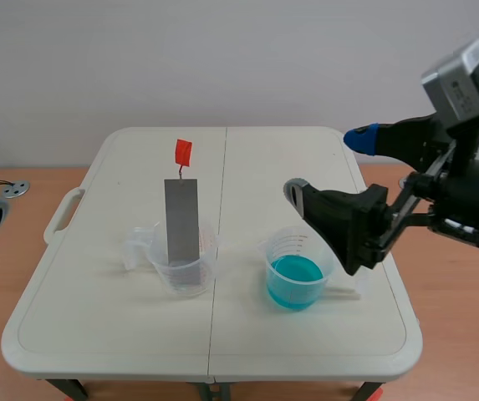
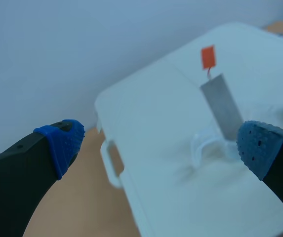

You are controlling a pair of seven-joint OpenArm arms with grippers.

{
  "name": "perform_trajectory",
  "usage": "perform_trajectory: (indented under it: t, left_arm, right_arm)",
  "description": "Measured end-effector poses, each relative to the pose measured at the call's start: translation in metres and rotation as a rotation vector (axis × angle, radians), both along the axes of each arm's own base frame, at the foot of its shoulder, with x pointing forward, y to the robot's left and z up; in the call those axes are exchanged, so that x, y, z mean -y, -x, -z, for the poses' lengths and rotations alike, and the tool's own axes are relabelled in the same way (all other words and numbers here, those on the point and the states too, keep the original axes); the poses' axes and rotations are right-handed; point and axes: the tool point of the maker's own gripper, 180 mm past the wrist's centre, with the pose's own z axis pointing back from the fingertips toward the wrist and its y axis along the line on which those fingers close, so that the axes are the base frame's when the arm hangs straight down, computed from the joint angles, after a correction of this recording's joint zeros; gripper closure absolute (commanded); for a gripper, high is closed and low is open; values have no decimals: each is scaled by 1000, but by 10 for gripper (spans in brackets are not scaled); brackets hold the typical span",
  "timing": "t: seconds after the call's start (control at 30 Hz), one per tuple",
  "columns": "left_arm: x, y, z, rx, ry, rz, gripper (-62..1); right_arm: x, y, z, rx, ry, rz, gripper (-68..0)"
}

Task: Hold the metal plate by the orange handle, dip it into the blue solution, take it out and point at it, then put the plate back in the beaker on the left.
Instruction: 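Return to the home posture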

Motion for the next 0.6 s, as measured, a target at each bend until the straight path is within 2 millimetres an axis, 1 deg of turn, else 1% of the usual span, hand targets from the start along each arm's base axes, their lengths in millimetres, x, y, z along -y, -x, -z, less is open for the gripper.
perform_trajectory:
  t: [0.1,0.17,0.3,0.4,0.5,0.6]
  left_arm:
    - [21,2,-11,23,32,53,-623]
    - [32,5,-11,14,57,76,-623]
    - [45,7,-6,-7,95,107,-623]
    - [49,5,-9,8,107,118,-623]
    - [49,0,-14,35,104,117,-623]
    - [49,-3,-18,54,104,118,-623]
  right_arm:
    - [8,13,-3,-2,13,22,-663]
    - [11,21,-5,-7,15,30,-663]
    - [16,36,-8,-21,26,46,-663]
    - [20,45,-7,-40,35,54,-663]
    - [25,52,-2,-66,45,66,-663]
    - [29,59,-2,-72,34,77,-663]
